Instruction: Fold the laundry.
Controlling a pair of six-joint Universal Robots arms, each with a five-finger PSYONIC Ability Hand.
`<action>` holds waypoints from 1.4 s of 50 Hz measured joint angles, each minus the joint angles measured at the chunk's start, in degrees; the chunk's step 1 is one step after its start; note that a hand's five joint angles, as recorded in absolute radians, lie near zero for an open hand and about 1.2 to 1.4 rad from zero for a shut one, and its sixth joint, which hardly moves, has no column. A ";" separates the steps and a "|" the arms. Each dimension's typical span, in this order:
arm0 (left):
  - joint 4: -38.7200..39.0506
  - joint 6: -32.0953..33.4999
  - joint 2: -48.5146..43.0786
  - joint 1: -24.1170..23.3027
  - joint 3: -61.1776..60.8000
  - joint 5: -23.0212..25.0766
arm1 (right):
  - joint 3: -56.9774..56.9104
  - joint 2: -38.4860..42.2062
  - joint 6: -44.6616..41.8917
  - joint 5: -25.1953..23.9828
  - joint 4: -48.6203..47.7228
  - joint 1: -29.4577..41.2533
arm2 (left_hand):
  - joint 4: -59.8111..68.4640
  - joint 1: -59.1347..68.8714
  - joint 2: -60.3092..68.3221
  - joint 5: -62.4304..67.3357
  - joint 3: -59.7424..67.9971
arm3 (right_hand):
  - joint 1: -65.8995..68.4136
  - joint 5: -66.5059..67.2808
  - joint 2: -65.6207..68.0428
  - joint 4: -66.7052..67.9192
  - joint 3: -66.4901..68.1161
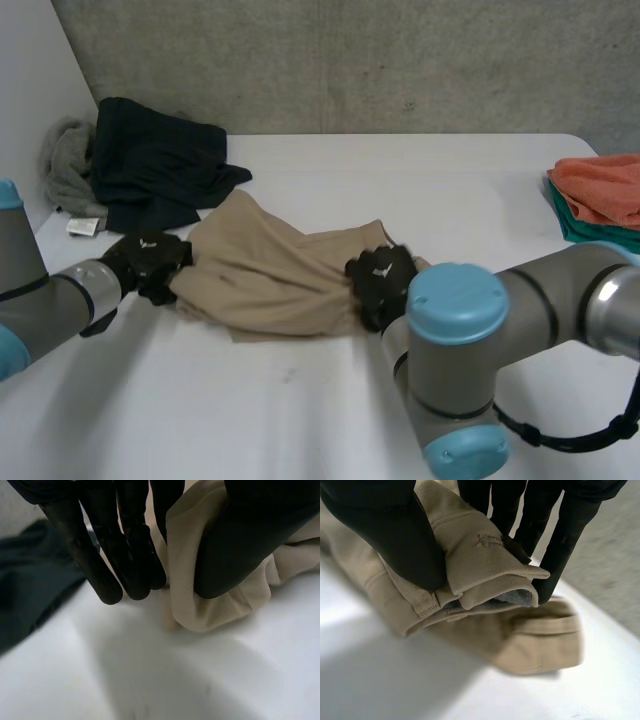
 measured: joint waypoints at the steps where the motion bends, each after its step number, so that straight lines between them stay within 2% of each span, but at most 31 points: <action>1: -0.33 -0.66 1.25 -0.77 0.31 -0.42 | 0.39 -1.11 0.03 0.32 -0.77 -0.61 | 0.18 0.00 0.17 0.00 0.23 | 0.00 0.05 0.00 0.00 0.00; 6: -2.10 -5.58 11.97 -3.75 1.10 -3.06 | 2.44 -11.21 -0.08 -0.94 -2.03 -5.41 | 0.26 0.00 0.31 0.00 0.38 | 0.00 0.77 0.00 0.32 0.00; 11: -4.08 -11.82 24.51 -5.96 2.86 -4.88 | 1.82 -22.12 -1.85 -7.38 1.92 -11.02 | 0.27 0.00 0.33 0.00 0.38 | 0.00 1.10 0.00 0.58 0.00; 12: -4.93 -13.42 27.64 -6.66 3.80 -5.05 | 0.79 -25.13 -2.67 -9.94 4.41 -12.85 | 0.27 0.00 0.33 0.00 0.38 | 0.00 1.11 0.00 0.82 0.00; 14: -5.56 -14.13 29.03 -7.10 4.43 -5.07 | 0.18 -26.28 -2.99 -10.99 5.70 -13.65 | 0.27 0.00 0.33 0.00 0.39 | 0.00 1.12 0.00 0.92 0.00; 15: -7.52 -15.40 31.50 -8.25 6.23 -5.03 | -2.09 -28.95 -3.62 -13.68 9.74 -15.97 | 0.27 0.00 0.33 0.00 0.38 | 0.00 1.11 0.00 1.03 0.00; 18: -11.76 -16.31 32.83 -10.48 9.84 -5.00 | -6.03 -30.98 -3.75 -16.92 15.78 -19.28 | 0.28 0.00 0.33 0.00 0.38 | 0.00 1.12 0.00 1.03 0.00; 21: -15.77 -16.11 31.14 -12.47 13.15 -5.15 | -9.77 -30.91 -3.21 -19.62 20.69 -22.18 | 0.28 0.00 0.35 0.00 0.39 | 0.00 1.12 0.00 1.03 0.00; 25: -20.71 -14.16 23.49 -14.86 18.08 -6.20 | -13.48 -26.69 -2.28 -22.48 24.30 -24.83 | 0.30 0.00 0.46 0.00 0.39 | 0.00 1.12 0.66 1.03 0.00; 31: -23.34 -11.09 11.82 -16.17 23.05 -8.45 | -15.02 -19.01 -2.23 -23.22 24.78 -24.95 | 0.49 0.00 0.47 0.00 0.39 | 0.00 1.61 0.66 1.03 0.00; 32: -24.15 -10.12 7.64 -16.55 24.59 -9.24 | -15.20 -15.96 -2.46 -22.82 24.51 -24.51 | 0.35 0.00 0.36 0.00 0.36 | 0.00 1.62 0.66 1.03 0.00; 36: -26.04 -8.59 -0.52 -17.47 27.41 -10.43 | -15.41 -9.09 -3.42 -20.90 23.68 -23.18 | -10.60 -8.84 -10.42 -8.74 -10.06 | 0.00 1.52 0.56 0.75 -0.20; 37: -26.56 -8.30 -2.64 -17.78 27.99 -10.75 | -15.40 -7.35 -3.81 -20.18 23.51 -22.82 | -20.71 -20.55 -21.25 -18.69 -20.71 | -0.22 0.11 -0.01 -1.00 -1.39; 39: -27.19 -7.99 -5.42 -18.21 28.67 -11.41 | -15.40 -4.24 -4.72 -18.52 23.16 -22.19 | -30.42 -30.03 -30.11 -28.43 -29.47 | -7.62 -9.90 -10.54 -11.17 -12.03; 43: -27.17 -7.69 -7.93 -18.69 29.27 -13.69 | -15.37 -1.07 -5.89 -16.04 22.42 -21.67 | -38.69 -36.51 -38.06 -36.94 -37.62 | -37.12 -40.44 -40.04 -40.76 -40.74; 46: -26.45 -7.50 -7.92 -18.81 29.31 -15.49 | -15.37 -0.55 -6.05 -15.27 21.93 -21.68 | -38.92 -36.70 -38.44 -37.14 -37.80 | -44.22 -48.01 -46.86 -48.47 -47.98; 48: -25.33 -7.24 -6.86 -18.88 29.04 -17.32 | -15.30 -0.79 -5.86 -14.11 20.84 -21.93 | -44.86 -41.63 -43.88 -43.02 -43.56 | -50.10 -53.14 -53.63 -55.02 -54.97; 56: -21.05 -6.17 0.56 -18.81 24.87 -21.78 | -13.91 -7.19 -5.83 -13.70 20.09 -23.10 | -49.06 -45.52 -48.58 -47.46 -48.04 | -50.10 -53.15 -53.73 -55.27 -55.07; 60: -19.37 -5.33 6.84 -18.85 18.22 -23.51 | -9.90 -15.23 -10.05 -15.25 23.08 -24.33 | -47.65 -44.37 -47.12 -45.84 -46.83 | -50.03 -53.12 -53.51 -55.16 -54.88; 66: -18.83 -4.70 13.67 -19.18 8.12 -23.10 | -3.81 -22.59 -16.45 -19.37 28.13 -25.79 | -40.59 -38.16 -40.57 -38.53 -40.27 | -43.58 -46.01 -46.29 -47.92 -47.43; 68: -18.80 -4.48 15.13 -19.31 4.90 -22.07 | -1.57 -24.23 -18.35 -21.44 29.67 -26.33 | -36.46 -33.52 -36.26 -34.52 -36.11 | -33.19 -36.71 -36.60 -38.57 -38.10; 70: -18.69 -4.18 16.30 -19.44 1.72 -20.82 | 1.04 -25.76 -20.38 -23.99 31.33 -26.92 | -33.58 -30.17 -33.44 -31.70 -33.06 | -29.16 -32.77 -32.22 -34.44 -34.07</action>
